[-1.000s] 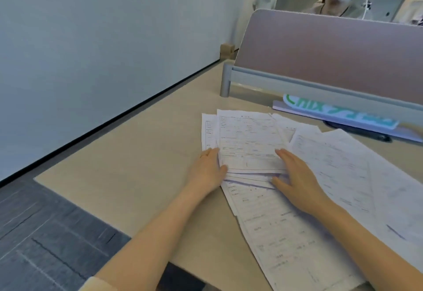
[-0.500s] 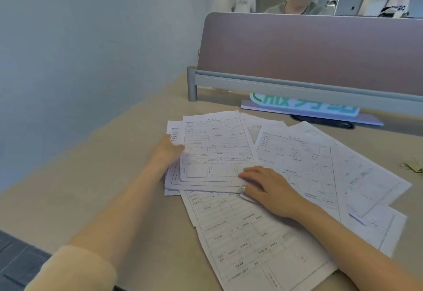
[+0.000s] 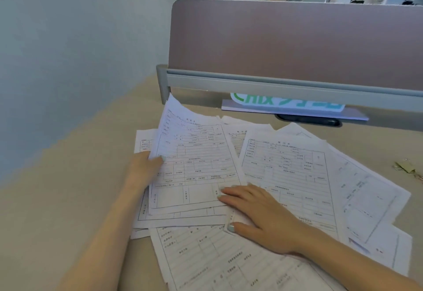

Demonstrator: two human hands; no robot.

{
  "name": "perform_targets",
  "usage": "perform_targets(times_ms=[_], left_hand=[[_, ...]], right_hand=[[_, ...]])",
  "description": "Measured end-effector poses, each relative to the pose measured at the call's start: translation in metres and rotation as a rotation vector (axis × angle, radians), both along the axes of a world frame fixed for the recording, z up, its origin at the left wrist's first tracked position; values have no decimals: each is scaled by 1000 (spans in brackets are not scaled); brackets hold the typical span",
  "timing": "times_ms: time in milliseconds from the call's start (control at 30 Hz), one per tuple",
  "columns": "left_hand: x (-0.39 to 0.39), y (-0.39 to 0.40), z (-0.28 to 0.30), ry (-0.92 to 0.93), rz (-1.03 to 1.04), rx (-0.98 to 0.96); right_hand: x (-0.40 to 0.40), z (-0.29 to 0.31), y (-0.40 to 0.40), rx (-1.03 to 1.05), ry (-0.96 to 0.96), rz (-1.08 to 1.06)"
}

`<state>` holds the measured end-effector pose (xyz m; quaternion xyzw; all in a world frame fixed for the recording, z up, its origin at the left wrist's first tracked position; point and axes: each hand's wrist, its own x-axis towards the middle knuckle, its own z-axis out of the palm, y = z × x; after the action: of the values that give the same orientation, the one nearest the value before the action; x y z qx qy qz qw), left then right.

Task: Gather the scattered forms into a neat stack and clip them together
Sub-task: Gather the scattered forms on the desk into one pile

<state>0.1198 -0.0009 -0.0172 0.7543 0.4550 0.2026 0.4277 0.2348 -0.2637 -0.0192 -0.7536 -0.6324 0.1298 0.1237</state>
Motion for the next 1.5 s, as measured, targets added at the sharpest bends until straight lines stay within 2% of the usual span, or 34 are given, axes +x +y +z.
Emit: perform_targets(times_ms=[167, 300, 433, 500, 633, 833, 900, 1033, 1167, 1267, 1367, 1500], left_hand=[[-6, 3, -2, -68, 35, -7], [-14, 1, 8, -282, 155, 36], [-34, 3, 23, -333, 256, 137], [-40, 0, 26, -334, 256, 125], [-35, -8, 26, -339, 214, -52], [-14, -27, 25, -318, 47, -229], [-9, -38, 29, -311, 2, -224], [2, -65, 27, -245, -145, -177], [6, -88, 21, -194, -302, -152], [8, -95, 21, -198, -300, -88], [10, -94, 21, -234, -201, -81], [9, -89, 19, -257, -213, -151]], right_hand=[[-4, -5, -6, 243, 0, -163], [-1, -1, -15, 395, -41, -355], [16, -1, -22, 332, -91, -506], [30, -2, -27, 327, -125, -596], [64, 0, -45, 351, -157, -871], [98, 2, -74, 161, -54, -1173], [102, 4, -76, 107, -19, -1187], [100, 11, -68, 131, 130, -1112], [81, 25, -43, 284, 300, -921], [65, 29, -17, 388, 444, -827], [65, 26, -1, 375, 380, -770], [113, 27, -12, 392, 87, -953]])
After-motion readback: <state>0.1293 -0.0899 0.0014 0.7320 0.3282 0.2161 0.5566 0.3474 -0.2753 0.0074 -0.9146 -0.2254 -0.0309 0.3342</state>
